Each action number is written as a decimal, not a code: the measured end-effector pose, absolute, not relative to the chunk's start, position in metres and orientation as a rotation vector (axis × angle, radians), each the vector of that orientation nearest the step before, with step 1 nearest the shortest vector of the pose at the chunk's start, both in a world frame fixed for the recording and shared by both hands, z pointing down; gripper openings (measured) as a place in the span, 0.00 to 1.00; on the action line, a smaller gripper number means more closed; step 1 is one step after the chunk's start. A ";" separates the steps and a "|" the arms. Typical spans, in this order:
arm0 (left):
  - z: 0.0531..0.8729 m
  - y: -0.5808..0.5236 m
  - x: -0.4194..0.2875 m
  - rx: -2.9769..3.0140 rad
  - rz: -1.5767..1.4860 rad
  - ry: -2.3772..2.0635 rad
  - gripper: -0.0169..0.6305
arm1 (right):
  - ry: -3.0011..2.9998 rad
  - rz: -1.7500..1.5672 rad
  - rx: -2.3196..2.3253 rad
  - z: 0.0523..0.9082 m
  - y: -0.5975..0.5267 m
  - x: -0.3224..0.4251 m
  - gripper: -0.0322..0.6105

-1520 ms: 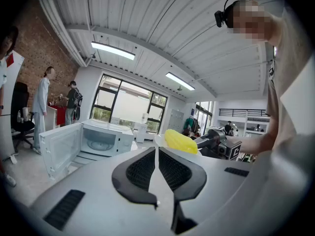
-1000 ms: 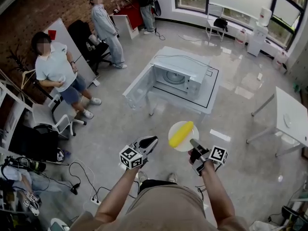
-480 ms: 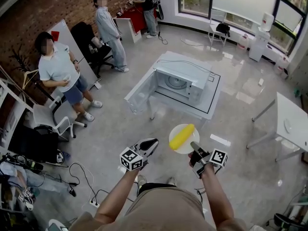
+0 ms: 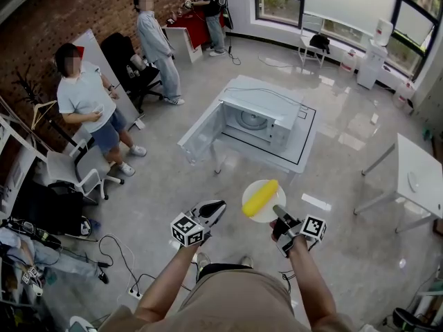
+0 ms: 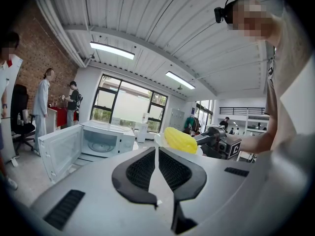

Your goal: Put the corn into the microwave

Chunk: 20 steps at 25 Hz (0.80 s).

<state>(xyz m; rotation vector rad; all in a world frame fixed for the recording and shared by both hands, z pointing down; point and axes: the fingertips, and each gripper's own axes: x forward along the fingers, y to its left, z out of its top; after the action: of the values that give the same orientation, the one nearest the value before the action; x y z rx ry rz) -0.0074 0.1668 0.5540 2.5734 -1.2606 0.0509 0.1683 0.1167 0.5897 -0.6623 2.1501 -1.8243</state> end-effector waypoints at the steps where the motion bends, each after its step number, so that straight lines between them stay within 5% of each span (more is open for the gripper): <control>1: 0.554 0.166 -0.007 2.572 0.053 -1.262 0.04 | 2.134 -1.842 -0.668 0.591 0.117 0.169 0.09; 20: 0.562 0.148 -0.043 2.544 0.047 -1.280 0.04 | 2.121 -1.834 -0.657 0.597 0.094 0.138 0.09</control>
<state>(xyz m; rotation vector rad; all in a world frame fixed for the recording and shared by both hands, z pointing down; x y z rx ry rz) -0.0433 0.1482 0.5619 2.5445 -1.2795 0.0470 0.1377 0.0938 0.5967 -0.6570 2.1211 -1.8341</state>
